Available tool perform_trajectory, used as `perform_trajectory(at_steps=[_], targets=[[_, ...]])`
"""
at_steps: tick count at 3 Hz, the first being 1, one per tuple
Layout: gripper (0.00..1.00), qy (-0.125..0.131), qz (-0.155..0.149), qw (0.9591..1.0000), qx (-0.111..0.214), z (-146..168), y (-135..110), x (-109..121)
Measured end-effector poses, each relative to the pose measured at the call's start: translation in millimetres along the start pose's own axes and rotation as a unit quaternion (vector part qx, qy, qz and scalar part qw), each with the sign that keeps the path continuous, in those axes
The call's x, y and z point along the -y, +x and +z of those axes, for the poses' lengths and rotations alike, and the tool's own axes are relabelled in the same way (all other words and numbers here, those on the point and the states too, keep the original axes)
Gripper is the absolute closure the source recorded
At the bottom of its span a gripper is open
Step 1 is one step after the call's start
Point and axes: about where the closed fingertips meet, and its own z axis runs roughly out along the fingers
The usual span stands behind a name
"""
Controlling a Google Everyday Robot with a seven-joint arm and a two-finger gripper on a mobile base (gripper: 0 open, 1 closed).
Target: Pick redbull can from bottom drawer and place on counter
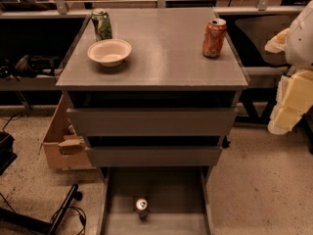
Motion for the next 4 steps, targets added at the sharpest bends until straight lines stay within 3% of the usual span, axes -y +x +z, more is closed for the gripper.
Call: perform_trajectory(at_steps=[1,2,3,4], targets=[[0.0,0.001,0.0,1.0,0.0,0,0,0],[0.0,-0.013,0.011,0.9992,0.037,26,2,-8],[0.0,-0.052,0.023,0.992,0.113,95,12,-38],[0.0,-0.086,0.044,0.9751,0.199,181,25,-76]])
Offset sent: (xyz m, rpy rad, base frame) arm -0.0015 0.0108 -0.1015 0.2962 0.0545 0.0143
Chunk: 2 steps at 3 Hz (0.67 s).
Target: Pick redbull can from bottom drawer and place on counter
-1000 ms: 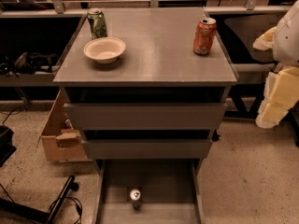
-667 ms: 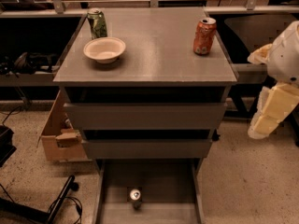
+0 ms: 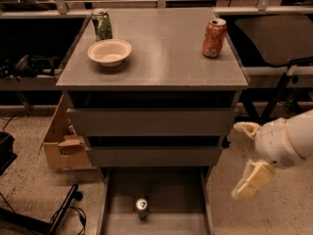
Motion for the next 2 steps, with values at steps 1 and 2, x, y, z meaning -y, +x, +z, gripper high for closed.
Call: perform_trajectory(at_steps=[1,2], targets=[[0.0,0.001,-0.004,0.9969,0.079,66,28,0],[0.0,-0.001,-0.018,0.9914,0.13,111,44,4]])
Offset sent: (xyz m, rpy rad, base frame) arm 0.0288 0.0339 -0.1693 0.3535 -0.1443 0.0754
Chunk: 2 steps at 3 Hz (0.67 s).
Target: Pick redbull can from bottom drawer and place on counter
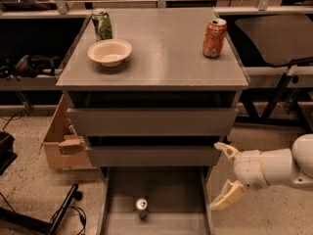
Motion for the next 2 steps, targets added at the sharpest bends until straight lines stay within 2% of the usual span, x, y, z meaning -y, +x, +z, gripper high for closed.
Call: perform_trajectory(at_steps=[1,2], targets=[[0.0,-0.01,-0.001,0.9995,0.03,28.9,19.6,0.5],[0.0,-0.009,-0.003,0.9994,0.034,32.6,18.7,-1.4]])
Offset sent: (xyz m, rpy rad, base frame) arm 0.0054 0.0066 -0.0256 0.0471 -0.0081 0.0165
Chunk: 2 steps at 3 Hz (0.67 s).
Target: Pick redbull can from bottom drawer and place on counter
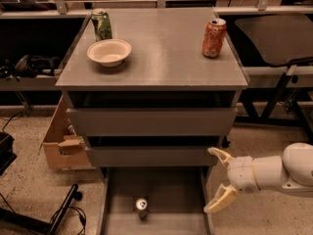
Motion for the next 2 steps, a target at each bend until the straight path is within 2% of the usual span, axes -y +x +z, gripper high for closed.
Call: perform_trajectory(at_steps=[1,2], targets=[[0.0,0.0,-0.012,0.9994,0.033,42,3,13],[0.0,0.009,-0.018,0.9972,0.073,113,31,33]])
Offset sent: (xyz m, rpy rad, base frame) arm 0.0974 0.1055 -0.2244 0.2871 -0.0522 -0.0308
